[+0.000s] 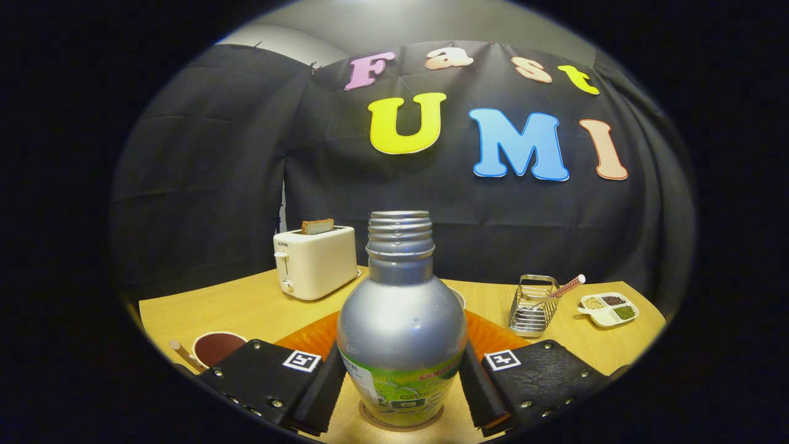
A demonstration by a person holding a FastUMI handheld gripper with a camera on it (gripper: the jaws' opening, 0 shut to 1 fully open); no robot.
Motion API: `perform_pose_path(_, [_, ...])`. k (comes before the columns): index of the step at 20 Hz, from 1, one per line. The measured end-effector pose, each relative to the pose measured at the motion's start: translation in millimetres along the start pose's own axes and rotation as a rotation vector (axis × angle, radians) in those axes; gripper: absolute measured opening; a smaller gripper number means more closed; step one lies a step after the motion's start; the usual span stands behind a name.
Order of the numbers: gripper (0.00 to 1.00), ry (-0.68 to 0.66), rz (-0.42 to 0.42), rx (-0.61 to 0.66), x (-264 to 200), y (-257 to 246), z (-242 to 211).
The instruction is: Take the bottle from table, then pour the juice into the cup, finally place the bottle on the coaster
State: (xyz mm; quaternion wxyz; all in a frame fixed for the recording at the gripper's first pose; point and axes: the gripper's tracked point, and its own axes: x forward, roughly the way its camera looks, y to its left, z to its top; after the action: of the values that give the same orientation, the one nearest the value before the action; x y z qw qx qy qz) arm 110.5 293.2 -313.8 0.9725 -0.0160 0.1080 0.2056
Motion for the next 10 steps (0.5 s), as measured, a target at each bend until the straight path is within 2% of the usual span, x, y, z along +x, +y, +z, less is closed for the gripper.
perform_pose_path(10, [0.82, 0.008, -0.011, 0.01, 13.1, -2.3, -25.6])
